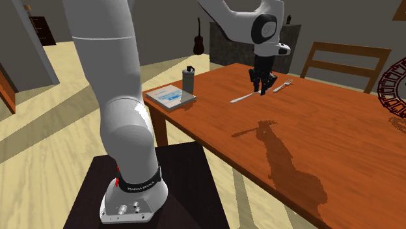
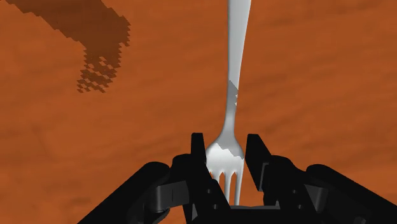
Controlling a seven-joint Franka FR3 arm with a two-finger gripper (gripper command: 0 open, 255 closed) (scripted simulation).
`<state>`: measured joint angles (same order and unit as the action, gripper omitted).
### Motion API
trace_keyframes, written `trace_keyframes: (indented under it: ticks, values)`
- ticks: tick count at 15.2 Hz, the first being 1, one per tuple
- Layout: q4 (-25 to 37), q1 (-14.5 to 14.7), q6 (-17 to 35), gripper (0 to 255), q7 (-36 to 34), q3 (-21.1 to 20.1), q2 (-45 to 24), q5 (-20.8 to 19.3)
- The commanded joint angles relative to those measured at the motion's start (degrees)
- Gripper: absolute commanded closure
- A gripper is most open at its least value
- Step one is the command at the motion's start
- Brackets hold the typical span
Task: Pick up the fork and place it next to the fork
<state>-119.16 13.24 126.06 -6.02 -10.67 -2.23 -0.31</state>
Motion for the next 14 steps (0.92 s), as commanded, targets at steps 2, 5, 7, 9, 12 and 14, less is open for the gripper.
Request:
trace_keyframes:
  ticks: [2,5,7,9,12,14]
  values:
    - [8.64,0.22,-2.32,255,-0.78,0.02,-6.43,-1.42]
    - [18.13,0.73,-5.05,255,-1.37,0.21,-13.31,-2.77]
    - [25.11,1.22,-7.31,255,-1.63,0.4,-18.12,-3.57]
    - [32.84,1.83,-9.98,255,-1.79,0.64,-23.22,-4.3]
    - [45.27,2.92,-14.61,255,-1.78,1.04,-31.07,-5.2]
    - [44.12,2.9,-13.22,255,-1.83,1.1,-31.31,-5.24]
